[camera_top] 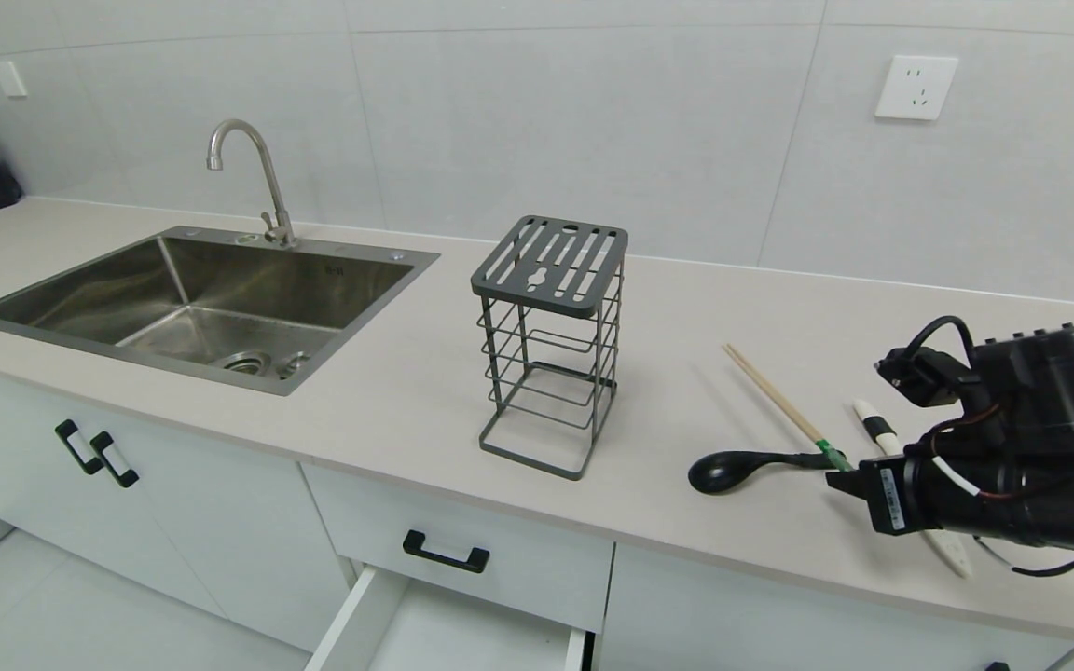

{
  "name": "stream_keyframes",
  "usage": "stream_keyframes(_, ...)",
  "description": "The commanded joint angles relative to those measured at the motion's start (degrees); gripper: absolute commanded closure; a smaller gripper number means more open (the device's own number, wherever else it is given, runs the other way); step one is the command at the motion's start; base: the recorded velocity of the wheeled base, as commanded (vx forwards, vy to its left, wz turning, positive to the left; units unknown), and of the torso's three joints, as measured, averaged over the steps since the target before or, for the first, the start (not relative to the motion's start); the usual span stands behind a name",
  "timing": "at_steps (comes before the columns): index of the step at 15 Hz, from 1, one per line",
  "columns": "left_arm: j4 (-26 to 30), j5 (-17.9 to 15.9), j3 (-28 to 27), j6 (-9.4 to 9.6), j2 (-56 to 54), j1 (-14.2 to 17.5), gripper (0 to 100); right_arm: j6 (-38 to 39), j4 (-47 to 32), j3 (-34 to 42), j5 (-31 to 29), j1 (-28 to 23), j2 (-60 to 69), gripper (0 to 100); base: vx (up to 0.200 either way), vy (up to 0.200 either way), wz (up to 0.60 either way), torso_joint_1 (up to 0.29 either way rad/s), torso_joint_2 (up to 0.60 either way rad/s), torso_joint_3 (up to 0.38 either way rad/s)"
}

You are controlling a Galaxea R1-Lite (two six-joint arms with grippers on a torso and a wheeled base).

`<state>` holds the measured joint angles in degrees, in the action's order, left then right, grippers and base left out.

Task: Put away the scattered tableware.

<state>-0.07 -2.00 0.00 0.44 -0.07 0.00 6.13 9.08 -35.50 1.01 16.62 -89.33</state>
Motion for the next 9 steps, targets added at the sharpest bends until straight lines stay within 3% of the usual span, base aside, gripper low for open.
stream_keyframes(1,-0.1,-0.02,0.0,0.0,0.07,0.0,0,-0.16,0.06,-0.1,0.04,0.26,4.69,100,0.0,0.0,0.0,0.0,0.0,0.0)
stream_keyframes(6,-0.1,-0.02,0.0,0.0,0.07,0.0,0,-0.95,0.5,-0.98,0.22,0.96,14.89,100,0.0,0.0,0.0,0.0,0.0,0.0)
stream_keyframes(9,-0.01,-0.02,0.0,0.0,0.07,0.0,0,-0.68,0.5,-2.65,0.66,6.5,19.72,100,0.0,0.0,0.0,0.0,0.0,0.0)
